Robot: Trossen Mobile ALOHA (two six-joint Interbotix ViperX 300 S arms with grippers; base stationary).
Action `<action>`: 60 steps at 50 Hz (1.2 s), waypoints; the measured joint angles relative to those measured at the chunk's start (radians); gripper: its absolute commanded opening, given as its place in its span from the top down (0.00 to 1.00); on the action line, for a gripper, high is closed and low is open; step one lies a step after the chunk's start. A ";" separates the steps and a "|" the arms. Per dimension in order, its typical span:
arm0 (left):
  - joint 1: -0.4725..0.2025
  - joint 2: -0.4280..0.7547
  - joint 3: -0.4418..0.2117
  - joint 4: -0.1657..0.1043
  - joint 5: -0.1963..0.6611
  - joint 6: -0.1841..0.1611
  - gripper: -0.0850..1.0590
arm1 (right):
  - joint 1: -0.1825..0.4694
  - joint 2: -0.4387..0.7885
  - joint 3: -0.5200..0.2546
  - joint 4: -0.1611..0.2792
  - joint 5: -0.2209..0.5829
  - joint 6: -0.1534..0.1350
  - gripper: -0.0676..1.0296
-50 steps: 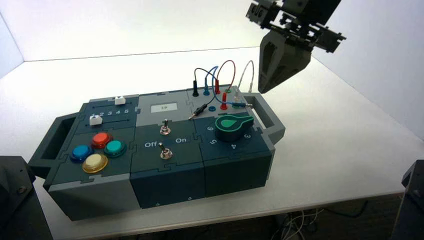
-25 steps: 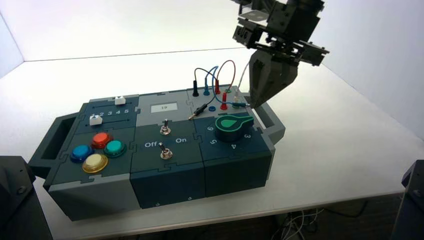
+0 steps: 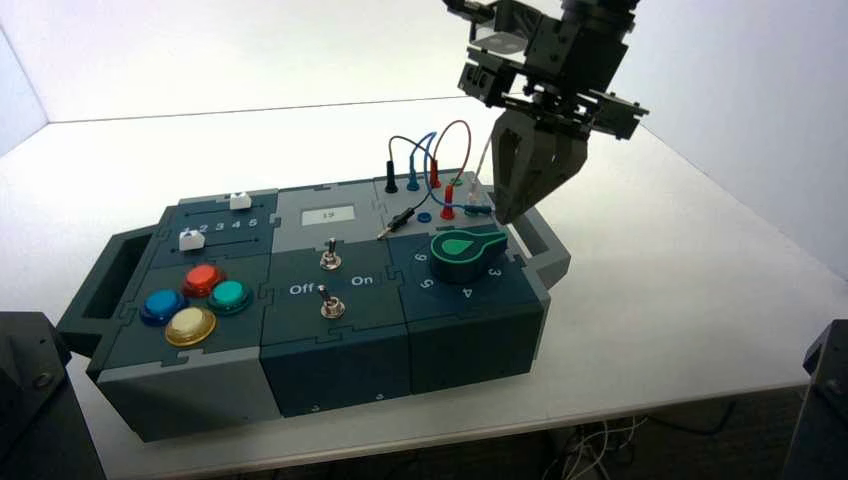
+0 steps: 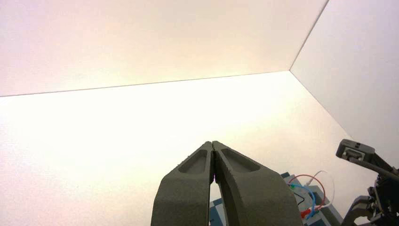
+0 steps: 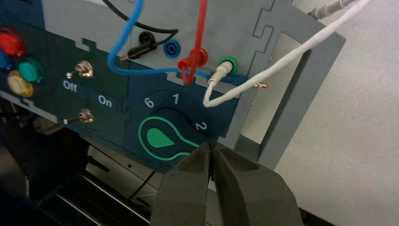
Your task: Turn the knob to position 4.
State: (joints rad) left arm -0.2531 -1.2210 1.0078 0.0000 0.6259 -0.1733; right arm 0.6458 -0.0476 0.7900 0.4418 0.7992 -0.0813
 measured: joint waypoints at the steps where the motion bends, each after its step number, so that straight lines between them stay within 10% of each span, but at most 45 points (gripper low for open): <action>1: -0.002 0.002 0.000 0.002 -0.002 0.000 0.95 | 0.000 0.002 0.000 0.000 0.002 -0.002 0.96; 60: 0.000 0.040 -0.011 0.003 -0.029 0.009 0.95 | 0.000 0.057 -0.026 0.061 0.040 -0.044 0.96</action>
State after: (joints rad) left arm -0.2531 -1.1812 0.9971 0.0031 0.5967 -0.1641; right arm 0.6458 0.0092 0.7639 0.5031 0.8391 -0.1258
